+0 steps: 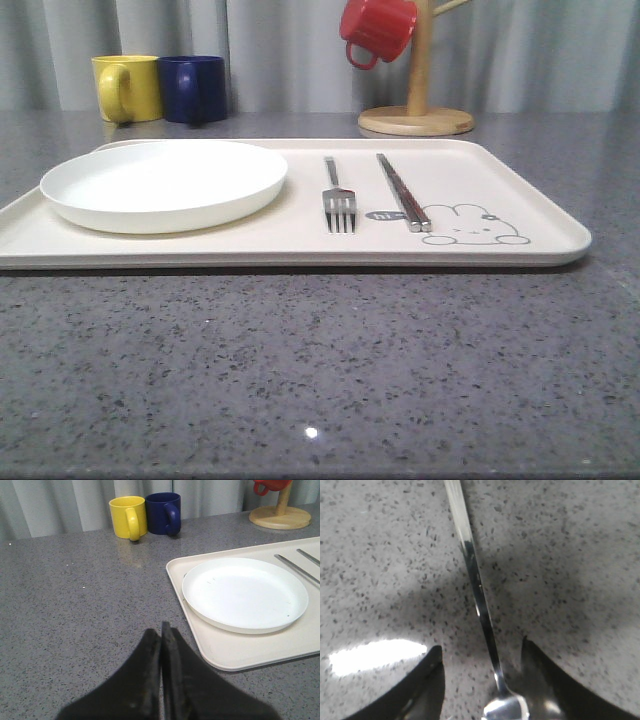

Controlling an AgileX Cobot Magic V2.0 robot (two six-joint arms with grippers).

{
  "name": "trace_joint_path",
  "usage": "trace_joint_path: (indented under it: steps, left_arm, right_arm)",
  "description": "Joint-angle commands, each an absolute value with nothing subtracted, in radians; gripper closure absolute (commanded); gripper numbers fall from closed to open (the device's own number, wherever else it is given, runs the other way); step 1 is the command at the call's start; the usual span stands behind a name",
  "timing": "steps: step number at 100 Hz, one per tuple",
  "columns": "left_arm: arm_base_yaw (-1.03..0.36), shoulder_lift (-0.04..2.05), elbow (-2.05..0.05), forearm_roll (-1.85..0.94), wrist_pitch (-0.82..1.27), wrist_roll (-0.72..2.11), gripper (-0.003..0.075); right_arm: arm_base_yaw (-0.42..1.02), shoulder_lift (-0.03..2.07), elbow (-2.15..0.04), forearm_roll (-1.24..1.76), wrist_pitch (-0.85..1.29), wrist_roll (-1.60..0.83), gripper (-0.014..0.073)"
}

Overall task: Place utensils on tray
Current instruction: 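Move the right gripper to the spoon and grasp it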

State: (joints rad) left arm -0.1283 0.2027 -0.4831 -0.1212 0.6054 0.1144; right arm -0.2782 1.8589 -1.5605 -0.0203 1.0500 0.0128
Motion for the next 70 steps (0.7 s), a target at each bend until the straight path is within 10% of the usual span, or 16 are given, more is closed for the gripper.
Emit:
trace_joint_path:
  steps: [1, 20, 43, 70]
  left_arm:
    - [-0.133, 0.214, -0.506, -0.131, 0.528, 0.106, 0.0739]
    - [-0.133, 0.214, -0.506, -0.131, 0.528, 0.106, 0.0739]
    - [-0.133, 0.214, -0.506, -0.131, 0.528, 0.106, 0.0739]
    - [-0.133, 0.214, -0.506, -0.131, 0.528, 0.106, 0.0739]
  right_arm:
    - [-0.284, 1.833, -1.585, -0.016, 1.017, 0.0, 0.0226]
    - [-0.284, 1.861, -1.585, -0.01, 0.998, 0.0, 0.0254]
    - [-0.284, 1.861, -1.585, 0.0, 1.001, 0.0, 0.0683]
    - [-0.248, 1.78, -1.587, 0.023, 1.002, 0.0, 0.0676]
